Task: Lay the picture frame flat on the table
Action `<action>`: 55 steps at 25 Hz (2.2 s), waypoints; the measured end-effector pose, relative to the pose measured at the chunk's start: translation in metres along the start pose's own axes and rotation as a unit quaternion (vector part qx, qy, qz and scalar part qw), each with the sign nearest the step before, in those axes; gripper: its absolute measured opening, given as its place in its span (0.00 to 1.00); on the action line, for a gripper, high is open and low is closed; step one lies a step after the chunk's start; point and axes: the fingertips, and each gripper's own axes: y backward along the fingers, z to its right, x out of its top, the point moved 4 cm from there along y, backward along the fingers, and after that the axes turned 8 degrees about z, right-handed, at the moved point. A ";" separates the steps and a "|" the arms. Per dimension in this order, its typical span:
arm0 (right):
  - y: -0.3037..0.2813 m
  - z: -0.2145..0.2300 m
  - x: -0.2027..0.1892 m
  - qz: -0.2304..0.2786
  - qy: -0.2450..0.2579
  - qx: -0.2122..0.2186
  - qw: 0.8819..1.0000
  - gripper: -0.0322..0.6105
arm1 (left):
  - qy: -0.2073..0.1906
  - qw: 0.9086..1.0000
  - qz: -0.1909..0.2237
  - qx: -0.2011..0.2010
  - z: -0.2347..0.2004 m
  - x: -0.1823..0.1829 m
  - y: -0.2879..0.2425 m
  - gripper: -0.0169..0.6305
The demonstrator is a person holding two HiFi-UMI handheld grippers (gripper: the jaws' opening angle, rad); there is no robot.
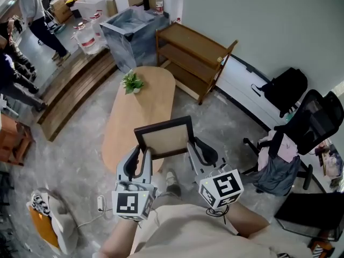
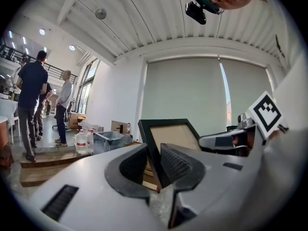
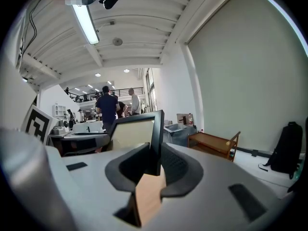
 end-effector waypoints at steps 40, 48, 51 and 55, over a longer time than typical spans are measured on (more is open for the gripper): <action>-0.323 0.049 -0.049 -0.144 0.009 0.237 0.961 0.14 | 0.078 0.963 -0.076 0.248 -0.175 -0.068 -0.166 0.16; -0.369 0.047 -0.112 -0.206 0.014 0.278 0.938 0.14 | 0.136 0.943 -0.091 0.289 -0.206 -0.135 -0.175 0.15; -0.385 0.045 -0.138 -0.227 0.017 0.283 0.932 0.14 | 0.153 0.936 -0.106 0.299 -0.219 -0.165 -0.178 0.15; -0.398 0.043 -0.179 -0.261 0.018 0.287 0.922 0.14 | 0.166 0.927 -0.129 0.312 -0.228 -0.200 -0.177 0.16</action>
